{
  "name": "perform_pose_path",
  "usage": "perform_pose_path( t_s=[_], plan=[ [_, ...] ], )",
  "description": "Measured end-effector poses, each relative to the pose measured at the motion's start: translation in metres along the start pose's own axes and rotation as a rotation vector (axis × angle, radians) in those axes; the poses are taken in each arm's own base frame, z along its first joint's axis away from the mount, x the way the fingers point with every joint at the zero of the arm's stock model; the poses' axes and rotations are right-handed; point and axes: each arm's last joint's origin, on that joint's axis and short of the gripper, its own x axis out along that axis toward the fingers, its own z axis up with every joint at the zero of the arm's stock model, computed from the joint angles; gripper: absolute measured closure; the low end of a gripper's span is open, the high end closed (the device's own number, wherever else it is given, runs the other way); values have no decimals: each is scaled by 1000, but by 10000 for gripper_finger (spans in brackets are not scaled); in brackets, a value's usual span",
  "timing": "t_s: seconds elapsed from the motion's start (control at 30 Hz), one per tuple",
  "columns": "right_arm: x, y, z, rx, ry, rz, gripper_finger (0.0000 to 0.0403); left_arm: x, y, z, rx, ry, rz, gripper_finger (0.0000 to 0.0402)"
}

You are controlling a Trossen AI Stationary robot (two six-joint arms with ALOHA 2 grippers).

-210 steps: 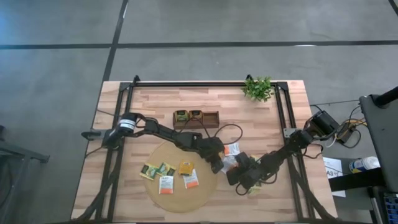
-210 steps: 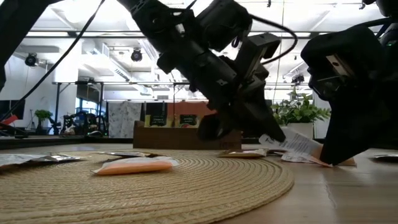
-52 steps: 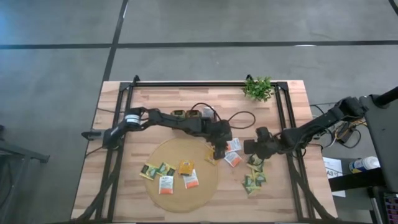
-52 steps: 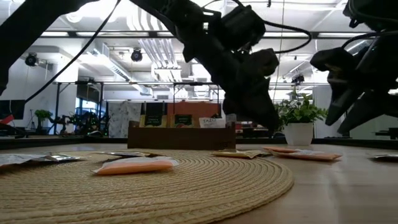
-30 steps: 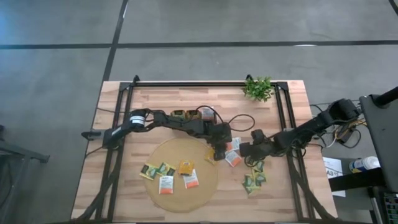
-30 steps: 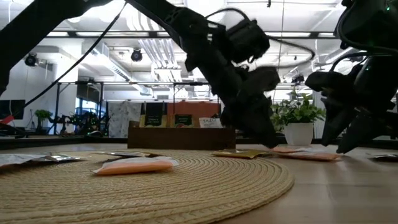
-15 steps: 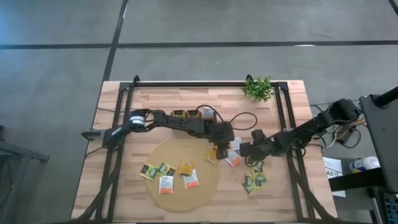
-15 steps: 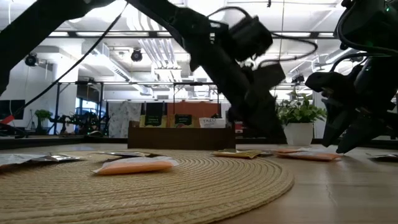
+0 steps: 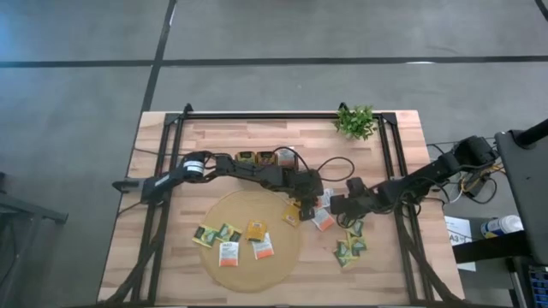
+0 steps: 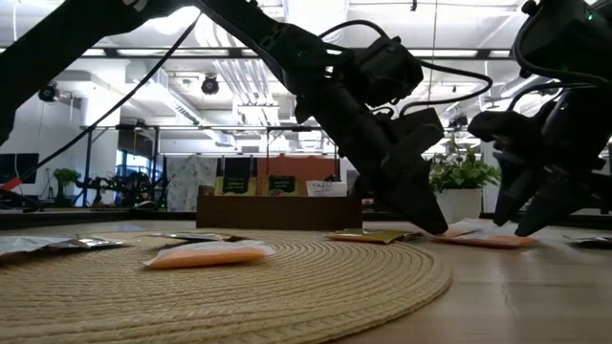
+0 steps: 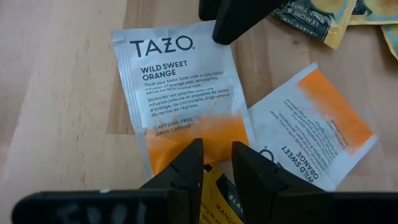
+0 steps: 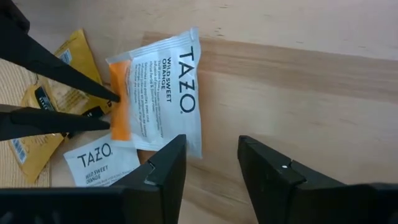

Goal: Pick & Place Tea
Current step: Put the orange tea bag into the right section of the wooden organizer

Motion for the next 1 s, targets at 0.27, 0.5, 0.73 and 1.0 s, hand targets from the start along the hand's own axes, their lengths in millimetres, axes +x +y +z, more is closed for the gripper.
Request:
perform_pose_path(
  t_s=[0.27, 0.5, 0.73, 1.0],
  plan=[
    [3, 4, 5, -21, -15, 39, 255, 1, 0, -1, -2, 3, -1, 317],
    [6, 7, 15, -29, -13, 47, 255, 1, 0, -1, 5, 3, -5, 317],
    [7, 8, 17, -60, 25, 60, 289, 1, 0, -1, 5, 3, -6, 317],
    [7, 9, 17, -96, 19, 64, 374, 1, -1, -1, 6, -3, -7, 317]
  ],
)
